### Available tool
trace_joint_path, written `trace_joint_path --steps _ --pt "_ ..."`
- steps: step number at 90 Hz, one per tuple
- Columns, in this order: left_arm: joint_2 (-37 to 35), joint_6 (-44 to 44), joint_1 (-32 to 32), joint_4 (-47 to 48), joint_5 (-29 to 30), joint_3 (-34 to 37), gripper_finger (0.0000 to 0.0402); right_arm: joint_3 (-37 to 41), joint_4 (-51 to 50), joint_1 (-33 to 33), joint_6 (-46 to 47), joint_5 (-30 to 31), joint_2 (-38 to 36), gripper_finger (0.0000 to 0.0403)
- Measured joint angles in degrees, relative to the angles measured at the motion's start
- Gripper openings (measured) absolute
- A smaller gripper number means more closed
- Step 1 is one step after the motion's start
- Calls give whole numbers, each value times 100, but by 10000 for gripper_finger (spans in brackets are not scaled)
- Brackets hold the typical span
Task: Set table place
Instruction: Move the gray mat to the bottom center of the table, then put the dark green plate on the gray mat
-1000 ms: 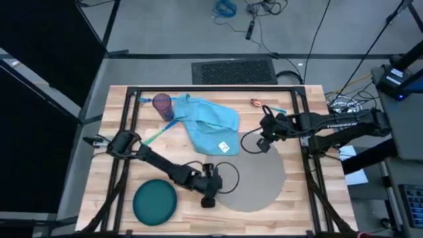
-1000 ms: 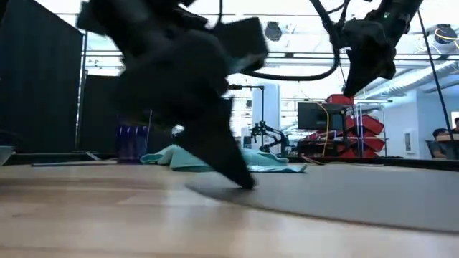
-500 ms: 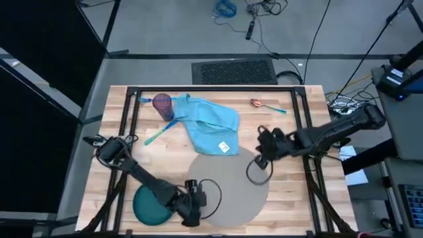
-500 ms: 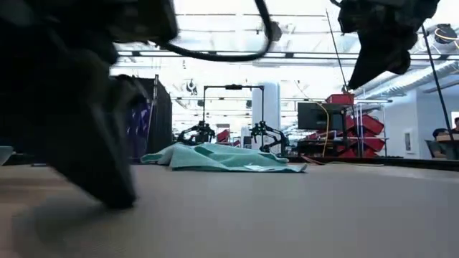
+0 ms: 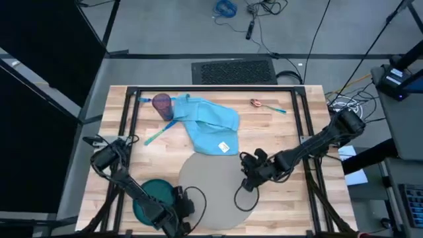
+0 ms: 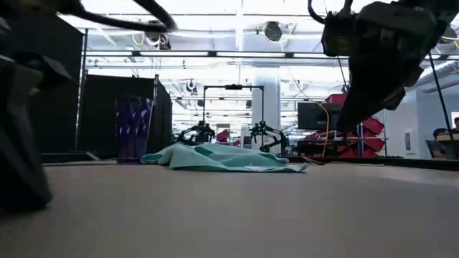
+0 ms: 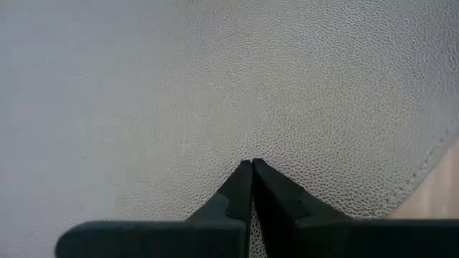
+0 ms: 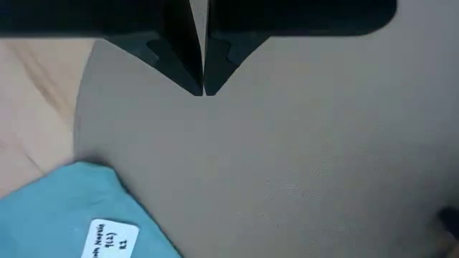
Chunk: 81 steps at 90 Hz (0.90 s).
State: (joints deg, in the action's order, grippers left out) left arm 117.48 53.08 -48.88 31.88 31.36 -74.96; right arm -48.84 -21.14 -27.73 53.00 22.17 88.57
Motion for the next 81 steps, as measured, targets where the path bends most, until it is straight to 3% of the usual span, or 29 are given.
trace_joint_path --steps 22,36,41,64,81 --pt "-662 -831 -269 -208 1501 -415 0 0 153 -203 35 1 5 0" --pt "-1122 -819 -313 179 1728 -501 0 0 348 -344 -8 4 5 0" --pt "-1287 -346 -320 770 1544 -513 0 0 378 -382 -13 5 5 0" --pt "-1417 2884 -642 4174 -579 -500 0 -2 983 -386 -232 344 202 0" --pt "-1407 3833 -926 5266 -1429 -494 0 -2 2252 -185 -1230 339 622 30"
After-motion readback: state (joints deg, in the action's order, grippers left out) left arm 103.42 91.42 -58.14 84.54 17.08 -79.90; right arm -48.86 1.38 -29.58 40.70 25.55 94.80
